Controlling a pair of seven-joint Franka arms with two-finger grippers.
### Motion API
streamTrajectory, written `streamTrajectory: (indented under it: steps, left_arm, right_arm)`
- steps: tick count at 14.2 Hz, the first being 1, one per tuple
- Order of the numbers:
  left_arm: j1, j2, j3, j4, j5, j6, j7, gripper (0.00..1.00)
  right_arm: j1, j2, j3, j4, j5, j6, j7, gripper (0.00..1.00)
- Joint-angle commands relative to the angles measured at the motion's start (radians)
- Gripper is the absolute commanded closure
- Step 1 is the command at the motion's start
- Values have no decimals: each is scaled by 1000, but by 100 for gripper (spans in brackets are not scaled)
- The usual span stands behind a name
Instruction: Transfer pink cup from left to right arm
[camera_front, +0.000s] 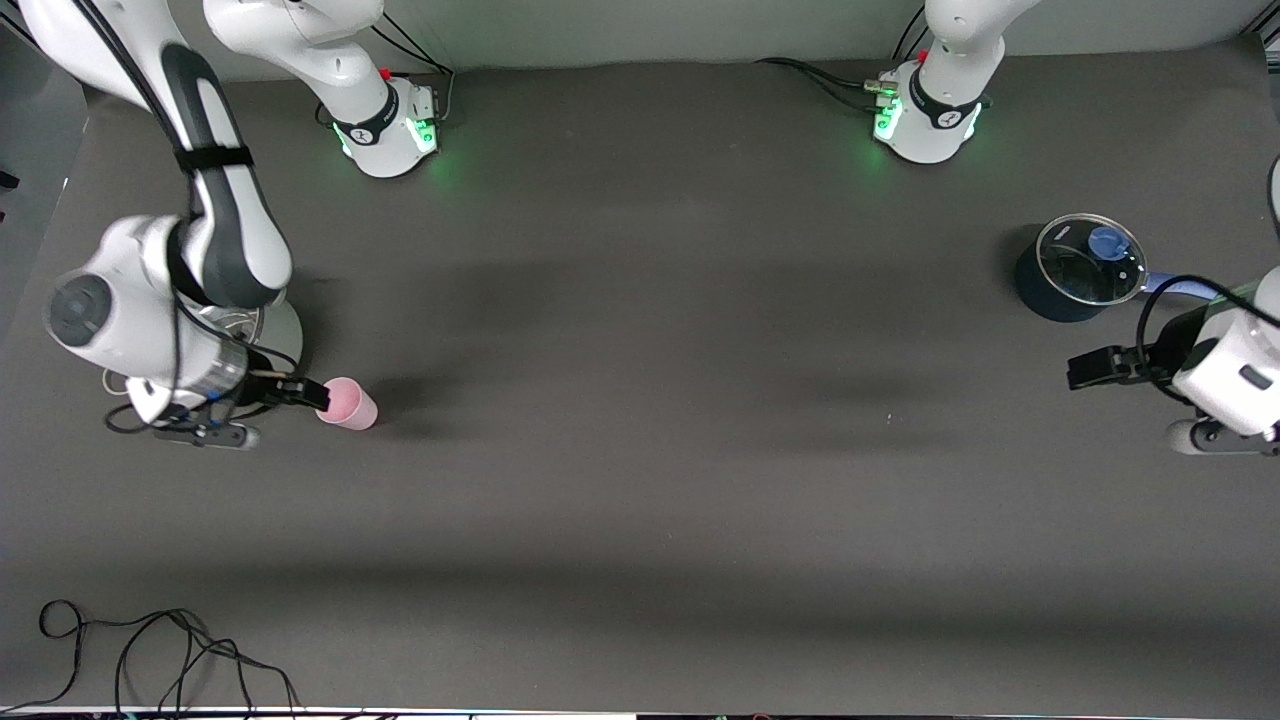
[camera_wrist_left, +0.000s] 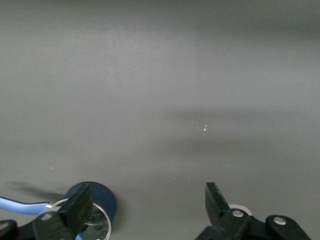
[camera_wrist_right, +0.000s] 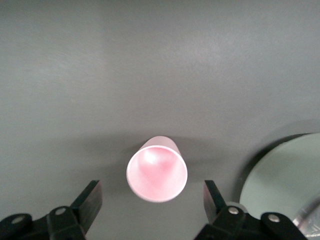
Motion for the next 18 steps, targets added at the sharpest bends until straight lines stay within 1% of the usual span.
streamTrajectory:
  steps: [1, 2, 3, 5, 6, 7, 9, 10, 11, 12, 15, 18]
  left_arm:
    - [17, -98, 16, -84, -13, 4, 81, 0]
    - [-3, -111, 58, -86, -28, 4, 95, 0]
    - [-75, -126, 129, -86, -52, 4, 107, 0]
    - [-254, -167, 350, -86, -118, 9, 134, 0]
    - [-326, -184, 448, -87, -157, 14, 147, 0]
    - [-388, -196, 519, -98, -178, 17, 156, 0]
    - [-494, -239, 627, -157, -186, 52, 161, 0]
    - [-562, -281, 702, -215, -207, 88, 161, 0]
    - [-612, -319, 760, -271, -226, 121, 161, 0]
    - [-637, -334, 780, -293, -231, 129, 161, 0]
    - [-644, -324, 777, -274, -232, 116, 161, 0]
    - [-644, -324, 773, -258, -234, 103, 162, 0]
  right_arm:
    - [3, -134, -1, -18, 0, -79, -12, 7]
    - [3, -182, -1, -13, 0, -118, -11, 1]
    - [3, -225, -1, 5, 0, -173, -9, 1]
    - [2, -280, -3, 66, -1, -301, -9, 1]
    - [-3, -295, -3, 108, -6, -359, -9, 1]
    - [-4, -300, -4, 157, -26, -429, -9, 1]
    - [-4, -302, -18, 230, -64, -557, -9, 1]
    - [-4, -314, -18, 250, -86, -597, -9, 1]
    - [-4, -323, -18, 269, -112, -631, -9, 1]
    - [-4, -320, -18, 280, -127, -646, -9, 1]
    - [-7, -299, -39, 280, -136, -642, -9, 1]
    - [-6, -300, -39, 277, -135, -643, -8, 1]
